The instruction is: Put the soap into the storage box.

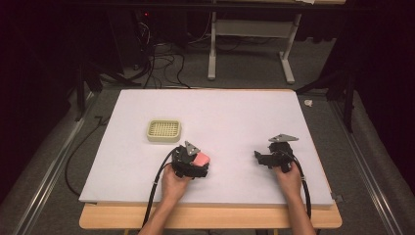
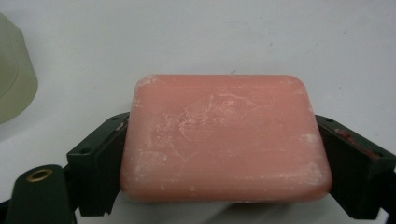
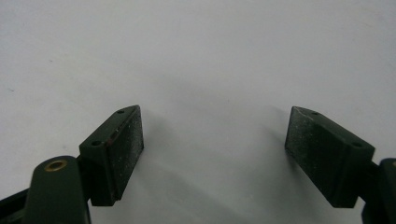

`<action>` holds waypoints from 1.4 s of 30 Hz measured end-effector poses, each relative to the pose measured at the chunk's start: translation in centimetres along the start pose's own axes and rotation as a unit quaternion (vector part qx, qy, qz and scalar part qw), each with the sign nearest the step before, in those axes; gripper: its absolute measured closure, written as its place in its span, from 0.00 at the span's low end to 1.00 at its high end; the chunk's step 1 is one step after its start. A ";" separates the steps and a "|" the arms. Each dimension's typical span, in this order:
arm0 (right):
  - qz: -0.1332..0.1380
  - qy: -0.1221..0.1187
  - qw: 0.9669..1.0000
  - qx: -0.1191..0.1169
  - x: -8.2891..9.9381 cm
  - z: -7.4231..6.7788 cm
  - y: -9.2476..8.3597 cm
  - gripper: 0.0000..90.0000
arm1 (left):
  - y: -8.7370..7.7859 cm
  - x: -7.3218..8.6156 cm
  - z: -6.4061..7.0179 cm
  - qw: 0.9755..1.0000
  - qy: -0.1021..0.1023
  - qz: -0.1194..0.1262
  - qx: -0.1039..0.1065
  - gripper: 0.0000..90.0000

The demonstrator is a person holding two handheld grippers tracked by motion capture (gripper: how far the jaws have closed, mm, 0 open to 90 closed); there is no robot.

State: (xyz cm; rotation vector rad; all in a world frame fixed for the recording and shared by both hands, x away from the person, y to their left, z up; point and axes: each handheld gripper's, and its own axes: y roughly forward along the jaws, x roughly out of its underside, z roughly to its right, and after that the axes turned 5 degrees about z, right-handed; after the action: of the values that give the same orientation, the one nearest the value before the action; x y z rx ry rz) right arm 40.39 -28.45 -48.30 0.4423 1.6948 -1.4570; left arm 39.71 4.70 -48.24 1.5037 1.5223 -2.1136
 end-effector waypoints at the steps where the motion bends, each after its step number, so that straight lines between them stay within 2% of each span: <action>1: 0.000 0.000 1.000 0.000 0.0 0.0 0.0 0.22 | 0.0 0.0 0.0 1.000 0.000 0.000 0.000 0.15; 10: 0.000 -0.001 1.000 0.000 0.0 0.0 0.0 0.22 | -0.6 -0.1 0.1 1.000 0.006 0.006 0.007 0.15; 23: -0.001 0.000 1.000 0.000 0.0 0.0 0.0 0.22 | -1.9 -0.2 -0.3 1.000 0.006 0.021 0.004 0.15; 42: -0.001 0.001 1.000 0.000 0.0 0.0 0.0 0.22 | -4.0 0.2 -2.2 0.999 -0.016 0.041 0.004 0.15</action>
State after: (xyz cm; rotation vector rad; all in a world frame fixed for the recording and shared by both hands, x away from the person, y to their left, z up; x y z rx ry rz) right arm 40.37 -28.43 -48.30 0.4427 1.6968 -1.4580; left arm 38.58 8.38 -45.76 1.4994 1.4175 -2.0892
